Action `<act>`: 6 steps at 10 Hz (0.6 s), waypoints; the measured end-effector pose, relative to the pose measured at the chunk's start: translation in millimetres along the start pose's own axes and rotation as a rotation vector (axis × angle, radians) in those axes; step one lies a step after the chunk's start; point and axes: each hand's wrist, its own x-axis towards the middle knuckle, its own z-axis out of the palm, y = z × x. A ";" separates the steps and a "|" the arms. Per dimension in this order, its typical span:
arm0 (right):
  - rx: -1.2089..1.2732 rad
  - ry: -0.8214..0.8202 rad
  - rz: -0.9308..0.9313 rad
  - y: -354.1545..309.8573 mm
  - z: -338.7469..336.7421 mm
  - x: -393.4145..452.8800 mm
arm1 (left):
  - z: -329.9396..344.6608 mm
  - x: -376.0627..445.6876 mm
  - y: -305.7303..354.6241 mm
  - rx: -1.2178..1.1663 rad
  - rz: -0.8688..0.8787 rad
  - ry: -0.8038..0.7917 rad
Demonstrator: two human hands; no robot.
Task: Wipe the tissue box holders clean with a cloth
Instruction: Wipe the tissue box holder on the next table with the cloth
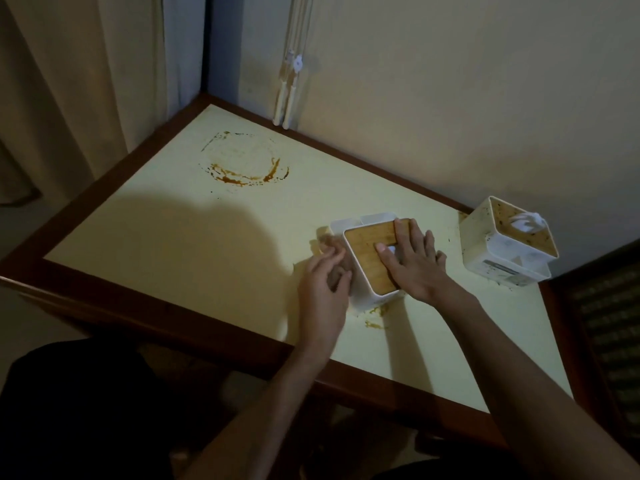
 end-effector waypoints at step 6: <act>-0.002 -0.045 -0.014 1.1 -1.9 0.0 | 2.8 51.3 -25.7 0.155 0.026 0.063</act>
